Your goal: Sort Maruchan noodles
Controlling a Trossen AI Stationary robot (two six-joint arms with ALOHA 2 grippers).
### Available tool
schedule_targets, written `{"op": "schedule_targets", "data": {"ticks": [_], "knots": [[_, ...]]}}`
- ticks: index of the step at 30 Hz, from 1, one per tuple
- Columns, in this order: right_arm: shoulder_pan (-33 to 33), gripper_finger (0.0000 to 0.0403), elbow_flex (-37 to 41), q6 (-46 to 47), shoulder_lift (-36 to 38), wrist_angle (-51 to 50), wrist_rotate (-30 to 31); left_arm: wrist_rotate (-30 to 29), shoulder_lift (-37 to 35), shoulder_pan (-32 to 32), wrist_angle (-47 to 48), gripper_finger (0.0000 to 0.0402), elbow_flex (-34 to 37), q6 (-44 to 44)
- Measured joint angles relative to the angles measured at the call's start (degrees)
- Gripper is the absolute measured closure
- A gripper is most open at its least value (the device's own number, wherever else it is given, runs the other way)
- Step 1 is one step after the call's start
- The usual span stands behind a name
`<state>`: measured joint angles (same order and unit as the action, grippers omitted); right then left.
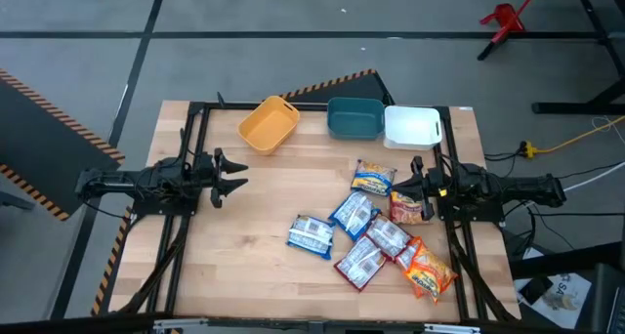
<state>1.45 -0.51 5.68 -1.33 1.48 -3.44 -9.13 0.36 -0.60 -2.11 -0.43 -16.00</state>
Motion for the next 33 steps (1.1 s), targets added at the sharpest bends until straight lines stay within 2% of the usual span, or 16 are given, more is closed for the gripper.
{"op": "schedule_targets", "data": {"ticks": [5, 12, 23, 26, 29, 33], "knots": [[0.02, 0.0398, 0.04, 0.19, 0.01, -0.04, 2.52, -0.09, 0.00, -0.01, -0.02, 0.0189, -0.02, 0.09], [0.02, 0.0398, 0.08, 8.32, 0.03, 1.47, 3.38, -1.95, 0.00, 0.00, -0.64, 0.0189, 0.00, -1.64], [0.02, 0.0394, -0.21, 6.30, 0.03, 1.90, 2.47, -2.76, 0.00, -0.01, -3.73, 0.0189, -0.01, -1.49], [0.02, 0.0370, -2.72, 6.85, -0.05, 1.99, 1.40, -3.77, 0.00, 0.00, -6.56, 0.0189, -0.02, -1.43], [0.02, 0.0321, -6.55, 3.81, -0.62, 2.08, 1.67, -4.87, 0.00, 0.00, -9.30, 0.0189, 0.00, -1.40], [0.02, 0.0238, -12.45, 0.11, -2.85, 1.67, 8.13, -10.23, 0.00, 0.00, -10.87, 0.0189, -0.01, -1.39]]}}
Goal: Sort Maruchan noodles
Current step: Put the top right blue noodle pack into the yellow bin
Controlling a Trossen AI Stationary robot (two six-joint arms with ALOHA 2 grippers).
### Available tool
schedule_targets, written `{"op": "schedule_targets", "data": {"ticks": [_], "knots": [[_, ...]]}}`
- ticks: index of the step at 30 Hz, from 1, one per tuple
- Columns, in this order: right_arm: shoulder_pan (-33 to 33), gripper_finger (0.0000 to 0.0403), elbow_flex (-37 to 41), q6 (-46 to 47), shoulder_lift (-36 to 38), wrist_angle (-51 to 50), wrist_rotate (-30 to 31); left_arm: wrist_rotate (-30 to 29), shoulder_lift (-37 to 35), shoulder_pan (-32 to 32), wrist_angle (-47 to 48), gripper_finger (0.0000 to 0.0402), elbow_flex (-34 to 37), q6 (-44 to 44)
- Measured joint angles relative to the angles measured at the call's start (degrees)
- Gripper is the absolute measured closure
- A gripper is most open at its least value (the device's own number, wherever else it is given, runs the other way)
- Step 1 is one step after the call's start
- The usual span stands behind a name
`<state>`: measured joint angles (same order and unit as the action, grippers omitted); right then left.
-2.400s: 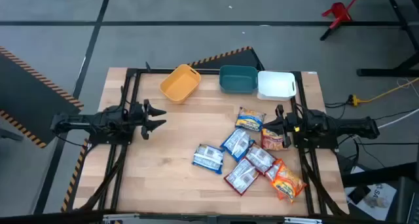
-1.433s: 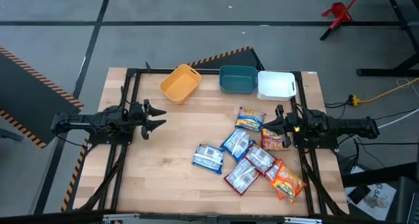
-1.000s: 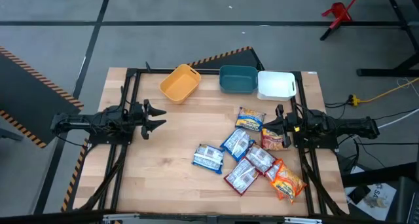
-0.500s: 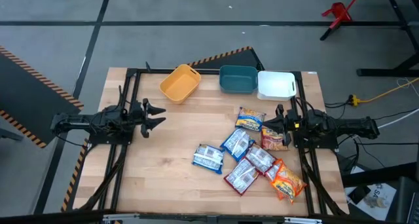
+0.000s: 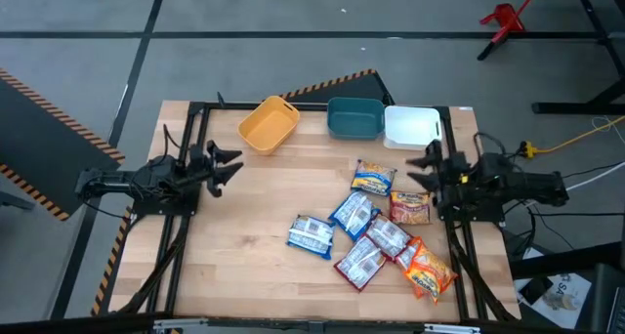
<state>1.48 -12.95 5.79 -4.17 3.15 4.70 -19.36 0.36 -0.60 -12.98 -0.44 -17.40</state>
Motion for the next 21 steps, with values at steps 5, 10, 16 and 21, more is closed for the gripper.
{"op": "schedule_targets", "data": {"ticks": [5, 10, 16, 21], "knots": [[0.00, 0.0152, -6.25, -4.18, -5.42, -3.33, 7.39, -6.11, 0.00, 0.00, -0.08, 0.0189, -0.01, 0.05], [0.00, 0.0107, -13.14, -6.41, -13.60, -12.11, 12.88, -8.51, 0.00, 0.00, -0.02, 0.0189, -0.01, 0.05], [0.00, 0.0102, -22.39, -1.27, -25.52, -33.51, 17.60, -8.61, 0.00, 0.00, 1.49, 0.0189, -0.01, 0.27], [-0.01, 0.0106, -25.52, 7.45, -35.53, -48.50, 18.26, -8.68, 0.00, 0.00, 1.83, 0.0189, -0.01, 1.54]]}}
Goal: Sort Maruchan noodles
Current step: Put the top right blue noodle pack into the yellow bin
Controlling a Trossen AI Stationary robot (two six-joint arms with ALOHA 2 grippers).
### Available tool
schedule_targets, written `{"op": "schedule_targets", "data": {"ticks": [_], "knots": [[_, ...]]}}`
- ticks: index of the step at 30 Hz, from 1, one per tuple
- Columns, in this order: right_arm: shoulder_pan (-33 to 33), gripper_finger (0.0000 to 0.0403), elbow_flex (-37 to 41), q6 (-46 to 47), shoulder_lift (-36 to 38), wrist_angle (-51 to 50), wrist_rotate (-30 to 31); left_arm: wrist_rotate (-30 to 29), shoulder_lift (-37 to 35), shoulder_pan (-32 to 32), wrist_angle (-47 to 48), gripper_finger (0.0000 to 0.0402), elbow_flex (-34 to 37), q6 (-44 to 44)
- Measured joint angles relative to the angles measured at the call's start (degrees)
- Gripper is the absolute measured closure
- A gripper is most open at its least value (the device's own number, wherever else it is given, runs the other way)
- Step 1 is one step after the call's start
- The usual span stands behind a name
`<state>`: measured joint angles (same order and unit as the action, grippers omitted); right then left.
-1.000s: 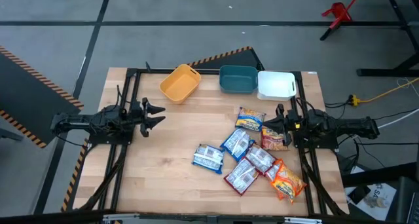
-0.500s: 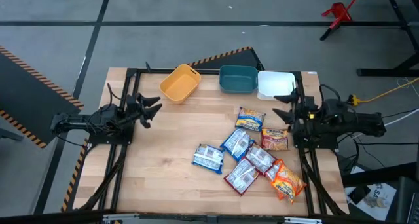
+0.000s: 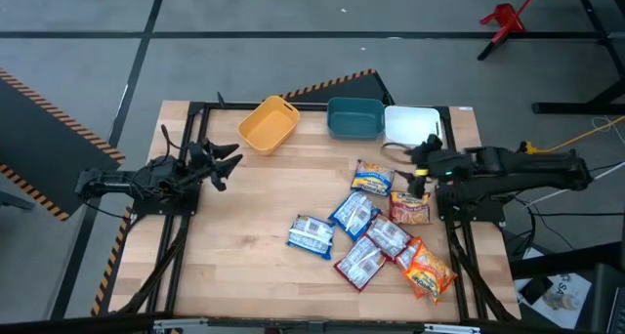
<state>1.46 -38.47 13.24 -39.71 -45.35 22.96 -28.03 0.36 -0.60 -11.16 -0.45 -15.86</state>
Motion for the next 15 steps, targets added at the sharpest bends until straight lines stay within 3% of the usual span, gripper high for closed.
{"op": "schedule_targets", "data": {"ticks": [6, 12, 15], "knots": [[0.01, 0.0107, 0.65, 2.80, -10.88, 0.80, -4.54, -0.03, 0.00, 0.00, -0.71, 0.0189, 0.00, -0.90], [0.01, 0.0107, 0.67, 14.20, -21.13, 3.44, -4.57, -0.16, 0.00, 0.00, -1.16, 0.0189, 0.00, -1.49], [0.01, 0.0107, 0.67, 15.18, -24.81, 5.68, -5.09, -0.26, 0.00, 0.00, -2.18, 0.0189, 0.00, -1.53]]}}
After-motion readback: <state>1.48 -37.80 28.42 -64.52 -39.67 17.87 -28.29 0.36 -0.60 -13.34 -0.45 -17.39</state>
